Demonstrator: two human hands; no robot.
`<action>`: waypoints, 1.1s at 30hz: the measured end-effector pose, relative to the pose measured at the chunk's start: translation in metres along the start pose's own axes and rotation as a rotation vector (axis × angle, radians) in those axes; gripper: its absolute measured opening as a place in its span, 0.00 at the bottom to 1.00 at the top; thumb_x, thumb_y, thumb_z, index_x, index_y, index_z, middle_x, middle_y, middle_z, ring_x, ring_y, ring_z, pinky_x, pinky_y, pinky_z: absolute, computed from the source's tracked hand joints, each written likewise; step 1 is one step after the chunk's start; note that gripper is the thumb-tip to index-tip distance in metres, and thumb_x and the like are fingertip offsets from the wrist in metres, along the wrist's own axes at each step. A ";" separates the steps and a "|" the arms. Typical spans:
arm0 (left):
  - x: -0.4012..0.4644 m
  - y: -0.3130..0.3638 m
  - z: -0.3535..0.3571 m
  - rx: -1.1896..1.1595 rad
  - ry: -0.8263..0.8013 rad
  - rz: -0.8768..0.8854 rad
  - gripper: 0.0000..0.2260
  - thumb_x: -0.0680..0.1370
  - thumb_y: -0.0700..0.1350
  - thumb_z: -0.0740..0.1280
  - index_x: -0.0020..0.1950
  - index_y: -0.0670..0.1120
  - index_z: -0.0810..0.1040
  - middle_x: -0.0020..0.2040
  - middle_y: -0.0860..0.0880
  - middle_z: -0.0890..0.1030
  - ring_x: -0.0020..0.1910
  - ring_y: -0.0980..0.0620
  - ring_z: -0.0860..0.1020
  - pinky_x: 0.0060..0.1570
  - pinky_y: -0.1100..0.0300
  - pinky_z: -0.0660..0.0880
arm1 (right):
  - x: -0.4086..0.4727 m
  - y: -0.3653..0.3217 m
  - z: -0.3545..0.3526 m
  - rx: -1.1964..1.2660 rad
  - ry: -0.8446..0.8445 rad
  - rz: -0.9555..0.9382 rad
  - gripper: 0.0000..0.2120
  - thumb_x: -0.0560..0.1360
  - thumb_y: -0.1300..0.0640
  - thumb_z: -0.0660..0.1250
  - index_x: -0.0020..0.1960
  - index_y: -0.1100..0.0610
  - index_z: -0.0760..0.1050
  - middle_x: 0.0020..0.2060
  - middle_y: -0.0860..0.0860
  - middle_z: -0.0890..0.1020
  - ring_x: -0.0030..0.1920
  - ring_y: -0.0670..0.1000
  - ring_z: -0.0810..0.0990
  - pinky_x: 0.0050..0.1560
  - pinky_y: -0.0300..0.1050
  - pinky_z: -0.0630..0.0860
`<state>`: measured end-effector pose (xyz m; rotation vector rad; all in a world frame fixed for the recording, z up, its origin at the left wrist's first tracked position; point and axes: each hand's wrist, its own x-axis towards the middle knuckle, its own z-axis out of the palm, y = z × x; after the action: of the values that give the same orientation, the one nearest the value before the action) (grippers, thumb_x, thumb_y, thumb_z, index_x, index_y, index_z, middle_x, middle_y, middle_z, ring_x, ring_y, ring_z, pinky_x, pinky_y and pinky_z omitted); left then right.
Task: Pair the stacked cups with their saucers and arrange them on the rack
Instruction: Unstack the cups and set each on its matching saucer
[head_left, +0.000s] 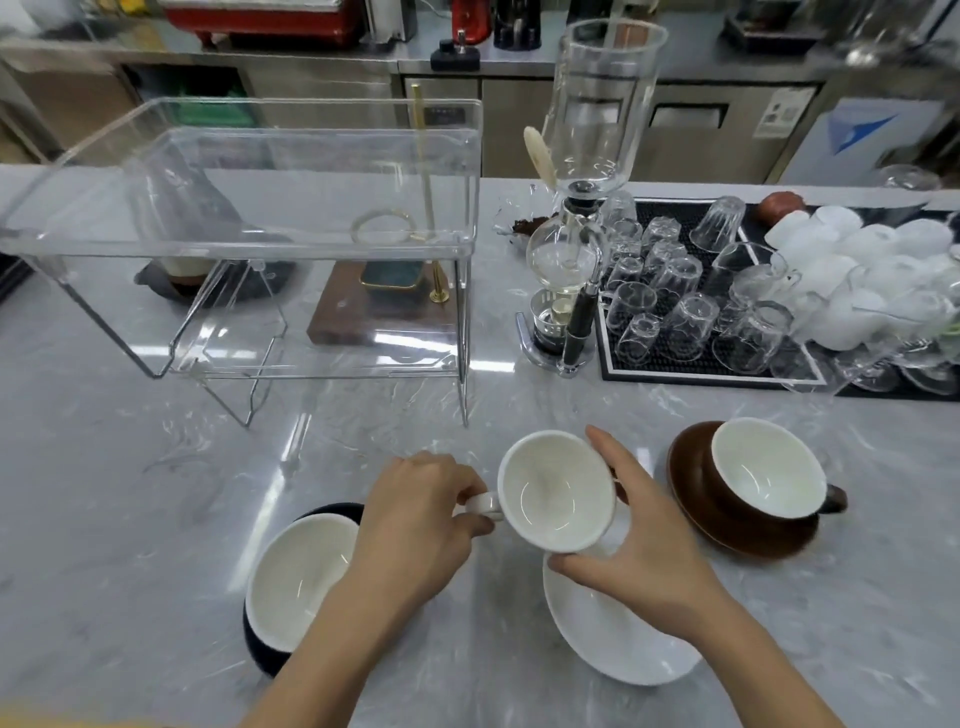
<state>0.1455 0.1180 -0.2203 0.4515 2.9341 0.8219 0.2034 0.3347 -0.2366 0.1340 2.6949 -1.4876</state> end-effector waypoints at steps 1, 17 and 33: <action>0.000 0.004 0.002 -0.007 0.001 0.014 0.07 0.69 0.51 0.78 0.45 0.53 0.86 0.41 0.54 0.84 0.45 0.51 0.79 0.47 0.54 0.72 | -0.005 0.001 -0.003 0.002 0.011 0.009 0.54 0.56 0.45 0.79 0.76 0.37 0.57 0.72 0.33 0.66 0.70 0.38 0.67 0.69 0.44 0.67; -0.013 0.041 0.046 0.017 -0.201 0.154 0.09 0.72 0.55 0.74 0.49 0.54 0.85 0.45 0.56 0.83 0.48 0.54 0.79 0.48 0.60 0.67 | -0.064 0.032 -0.034 -0.048 0.057 0.161 0.57 0.54 0.44 0.80 0.77 0.39 0.55 0.72 0.31 0.64 0.71 0.37 0.64 0.69 0.42 0.66; -0.024 0.040 0.058 -0.038 -0.247 0.097 0.08 0.69 0.53 0.76 0.45 0.54 0.84 0.38 0.60 0.77 0.44 0.57 0.78 0.50 0.60 0.71 | -0.073 0.041 -0.031 -0.049 0.036 0.154 0.53 0.55 0.47 0.80 0.74 0.35 0.57 0.68 0.28 0.66 0.67 0.30 0.64 0.61 0.31 0.65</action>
<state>0.1871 0.1719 -0.2499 0.6467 2.6836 0.7689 0.2795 0.3790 -0.2474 0.3606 2.6768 -1.3872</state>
